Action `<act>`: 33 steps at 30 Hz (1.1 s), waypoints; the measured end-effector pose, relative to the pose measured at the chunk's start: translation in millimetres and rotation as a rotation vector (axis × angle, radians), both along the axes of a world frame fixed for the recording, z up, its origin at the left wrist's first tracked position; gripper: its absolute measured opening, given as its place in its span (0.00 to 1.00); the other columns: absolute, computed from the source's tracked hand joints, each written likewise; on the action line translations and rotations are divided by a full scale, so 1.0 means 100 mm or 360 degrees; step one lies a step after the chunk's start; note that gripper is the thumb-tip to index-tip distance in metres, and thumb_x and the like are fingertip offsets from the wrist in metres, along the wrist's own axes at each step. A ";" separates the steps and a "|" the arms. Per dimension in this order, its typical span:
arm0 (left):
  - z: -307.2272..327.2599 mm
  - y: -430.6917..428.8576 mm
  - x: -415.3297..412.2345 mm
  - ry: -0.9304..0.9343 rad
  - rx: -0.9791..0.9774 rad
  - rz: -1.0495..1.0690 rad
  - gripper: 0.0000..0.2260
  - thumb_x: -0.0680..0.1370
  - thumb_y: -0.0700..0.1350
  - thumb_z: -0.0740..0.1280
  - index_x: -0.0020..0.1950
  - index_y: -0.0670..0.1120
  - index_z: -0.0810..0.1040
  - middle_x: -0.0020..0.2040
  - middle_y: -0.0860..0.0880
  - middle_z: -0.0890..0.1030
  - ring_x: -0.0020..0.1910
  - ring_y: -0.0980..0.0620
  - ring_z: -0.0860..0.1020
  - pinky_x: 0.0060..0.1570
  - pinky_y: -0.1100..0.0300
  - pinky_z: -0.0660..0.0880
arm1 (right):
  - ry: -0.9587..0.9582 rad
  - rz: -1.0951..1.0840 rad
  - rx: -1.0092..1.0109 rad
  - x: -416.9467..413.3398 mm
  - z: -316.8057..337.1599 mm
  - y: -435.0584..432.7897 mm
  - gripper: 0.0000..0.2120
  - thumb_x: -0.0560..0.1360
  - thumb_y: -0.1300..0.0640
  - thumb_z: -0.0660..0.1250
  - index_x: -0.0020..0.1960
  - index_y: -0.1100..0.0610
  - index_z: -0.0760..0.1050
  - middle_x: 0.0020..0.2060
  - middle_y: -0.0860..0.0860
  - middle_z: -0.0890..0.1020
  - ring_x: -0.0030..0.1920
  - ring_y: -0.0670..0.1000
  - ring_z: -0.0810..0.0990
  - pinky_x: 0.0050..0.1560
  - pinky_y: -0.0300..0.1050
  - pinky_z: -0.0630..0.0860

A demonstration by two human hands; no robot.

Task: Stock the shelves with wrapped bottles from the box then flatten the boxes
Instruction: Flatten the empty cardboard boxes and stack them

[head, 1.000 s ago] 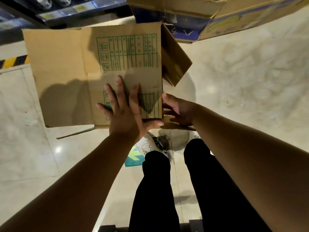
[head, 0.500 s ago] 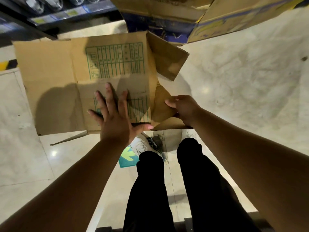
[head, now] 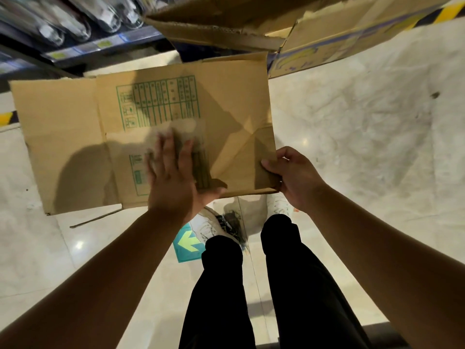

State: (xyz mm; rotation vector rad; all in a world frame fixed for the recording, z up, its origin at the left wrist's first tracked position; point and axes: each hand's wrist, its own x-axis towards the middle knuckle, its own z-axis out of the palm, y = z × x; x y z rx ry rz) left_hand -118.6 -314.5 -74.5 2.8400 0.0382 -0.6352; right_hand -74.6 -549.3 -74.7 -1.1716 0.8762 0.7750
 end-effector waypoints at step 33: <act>1.30 0.59 0.37 -0.0266 -0.0321 0.0445 0.24 0.82 0.48 0.51 0.79 0.49 0.61 0.77 0.45 0.68 0.75 0.43 0.66 0.69 0.36 0.67 | -0.1167 0.1161 -0.0883 0.06 0.72 0.80 0.08 0.73 0.59 0.74 0.41 0.51 0.76 0.41 0.46 0.78 0.44 0.47 0.76 0.43 0.31 0.68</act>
